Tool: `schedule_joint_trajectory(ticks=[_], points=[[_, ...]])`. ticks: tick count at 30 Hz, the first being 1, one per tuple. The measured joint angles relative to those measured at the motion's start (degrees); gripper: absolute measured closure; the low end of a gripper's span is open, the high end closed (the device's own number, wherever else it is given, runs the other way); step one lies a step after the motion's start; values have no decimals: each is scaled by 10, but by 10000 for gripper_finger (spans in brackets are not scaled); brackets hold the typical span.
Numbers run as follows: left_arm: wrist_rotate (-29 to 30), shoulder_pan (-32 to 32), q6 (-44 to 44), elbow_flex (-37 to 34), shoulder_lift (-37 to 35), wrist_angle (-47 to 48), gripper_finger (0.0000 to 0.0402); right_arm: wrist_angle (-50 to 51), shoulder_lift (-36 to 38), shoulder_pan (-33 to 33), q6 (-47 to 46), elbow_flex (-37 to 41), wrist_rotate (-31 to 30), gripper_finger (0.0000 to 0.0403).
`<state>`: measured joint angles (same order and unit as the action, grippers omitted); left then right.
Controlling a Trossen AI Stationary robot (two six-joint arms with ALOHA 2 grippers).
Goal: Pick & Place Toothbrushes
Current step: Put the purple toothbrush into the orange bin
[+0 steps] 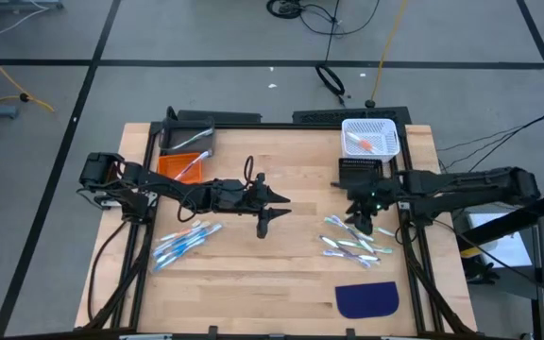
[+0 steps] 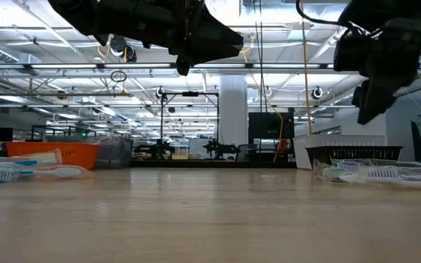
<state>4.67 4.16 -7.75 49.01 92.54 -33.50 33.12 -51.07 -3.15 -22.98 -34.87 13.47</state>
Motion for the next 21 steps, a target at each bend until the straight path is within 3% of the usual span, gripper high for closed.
schedule_joint_trajectory(ticks=[11,21], points=[[0,0,0,0,0,3,261,5,-83,71,-64,0,-1,243],[0,0,0,0,0,8,261,11,-142,81,-65,0,-13,243]])
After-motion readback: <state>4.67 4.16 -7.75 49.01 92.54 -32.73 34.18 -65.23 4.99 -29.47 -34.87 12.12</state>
